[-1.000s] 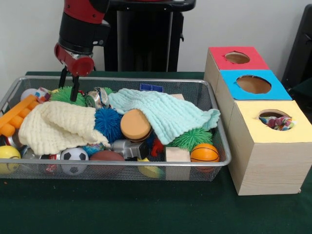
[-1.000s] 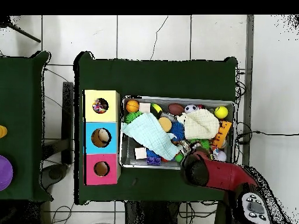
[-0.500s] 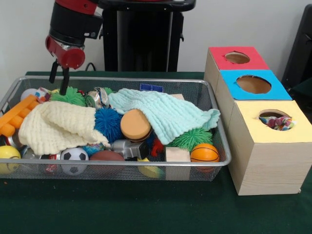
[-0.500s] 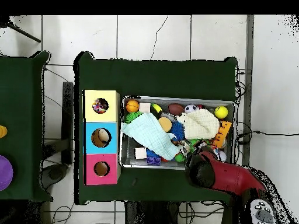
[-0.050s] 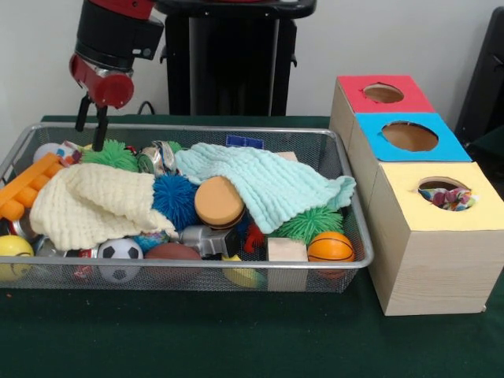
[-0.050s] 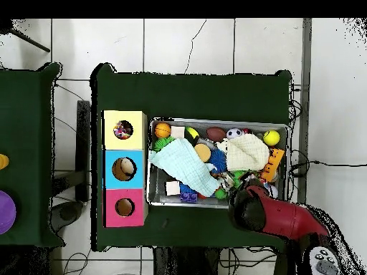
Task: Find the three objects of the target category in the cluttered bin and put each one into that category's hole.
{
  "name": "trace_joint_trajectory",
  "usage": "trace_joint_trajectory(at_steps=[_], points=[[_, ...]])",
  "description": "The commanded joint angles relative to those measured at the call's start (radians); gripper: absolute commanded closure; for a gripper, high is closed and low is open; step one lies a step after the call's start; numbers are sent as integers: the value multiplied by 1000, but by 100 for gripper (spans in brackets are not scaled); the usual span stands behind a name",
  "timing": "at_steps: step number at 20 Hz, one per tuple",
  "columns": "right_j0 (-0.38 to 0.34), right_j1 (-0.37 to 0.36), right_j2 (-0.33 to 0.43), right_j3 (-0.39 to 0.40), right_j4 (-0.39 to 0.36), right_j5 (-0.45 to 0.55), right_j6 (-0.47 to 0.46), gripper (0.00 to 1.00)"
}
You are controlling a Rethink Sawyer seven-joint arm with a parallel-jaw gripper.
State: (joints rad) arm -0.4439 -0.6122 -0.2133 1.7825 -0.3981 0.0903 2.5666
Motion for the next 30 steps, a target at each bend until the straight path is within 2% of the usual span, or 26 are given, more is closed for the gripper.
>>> trace_joint_trajectory(at_steps=[1,4,9,14,21,30], points=[[16,118,13,36,-30,-47,51,0],[24,158,7,24,-22,-77,66,0],[46,164,-16,20,-15,-92,72,0],[54,131,-16,37,-15,-71,60,0],[35,145,-7,31,-16,-79,53,0],[20,81,-4,47,-29,-29,20,0]])
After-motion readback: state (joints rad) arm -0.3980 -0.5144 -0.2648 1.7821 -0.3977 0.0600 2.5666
